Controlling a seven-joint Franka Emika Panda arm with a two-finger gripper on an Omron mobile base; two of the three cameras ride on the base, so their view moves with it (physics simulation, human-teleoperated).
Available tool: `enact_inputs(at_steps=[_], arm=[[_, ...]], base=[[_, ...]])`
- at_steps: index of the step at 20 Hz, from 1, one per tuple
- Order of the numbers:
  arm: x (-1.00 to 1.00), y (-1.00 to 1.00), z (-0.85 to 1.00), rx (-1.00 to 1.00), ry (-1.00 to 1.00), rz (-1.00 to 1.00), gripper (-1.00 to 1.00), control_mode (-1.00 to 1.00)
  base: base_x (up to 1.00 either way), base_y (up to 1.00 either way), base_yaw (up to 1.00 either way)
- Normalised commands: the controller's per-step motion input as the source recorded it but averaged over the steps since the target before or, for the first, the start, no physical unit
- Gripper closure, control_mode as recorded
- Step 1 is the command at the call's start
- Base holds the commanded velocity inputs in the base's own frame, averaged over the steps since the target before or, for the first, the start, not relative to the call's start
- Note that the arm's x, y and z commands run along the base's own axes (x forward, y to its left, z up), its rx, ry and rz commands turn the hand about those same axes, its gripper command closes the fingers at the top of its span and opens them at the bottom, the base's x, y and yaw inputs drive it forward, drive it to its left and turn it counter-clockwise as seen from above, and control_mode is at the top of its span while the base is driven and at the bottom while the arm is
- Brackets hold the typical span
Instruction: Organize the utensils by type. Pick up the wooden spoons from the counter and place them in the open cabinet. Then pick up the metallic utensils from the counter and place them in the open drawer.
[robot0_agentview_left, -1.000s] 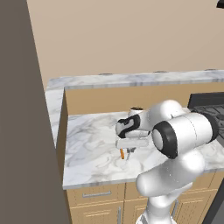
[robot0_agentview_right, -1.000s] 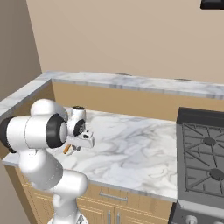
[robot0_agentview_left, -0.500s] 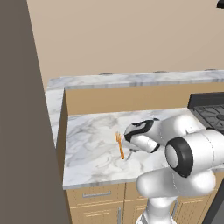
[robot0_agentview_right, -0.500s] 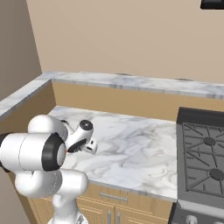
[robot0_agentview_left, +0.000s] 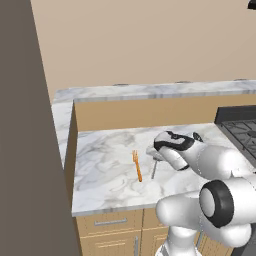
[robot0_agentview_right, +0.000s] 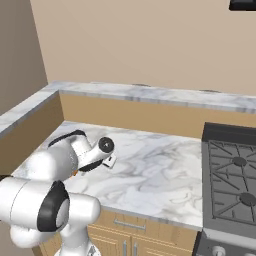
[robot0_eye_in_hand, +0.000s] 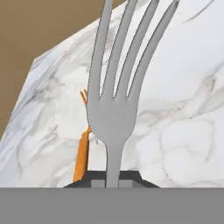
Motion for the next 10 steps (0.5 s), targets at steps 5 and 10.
enact_inputs(at_steps=[5, 10], arm=[[-0.65, -0.1, 0.43, -0.06, 0.02, 0.0, 1.0, -1.0], [-0.86, -0.12, 0.39, 0.0, -0.01, 0.0, 1.0, -1.0]], base=[[0.0, 0.0, 0.0], [0.0, 0.0, 0.0]])
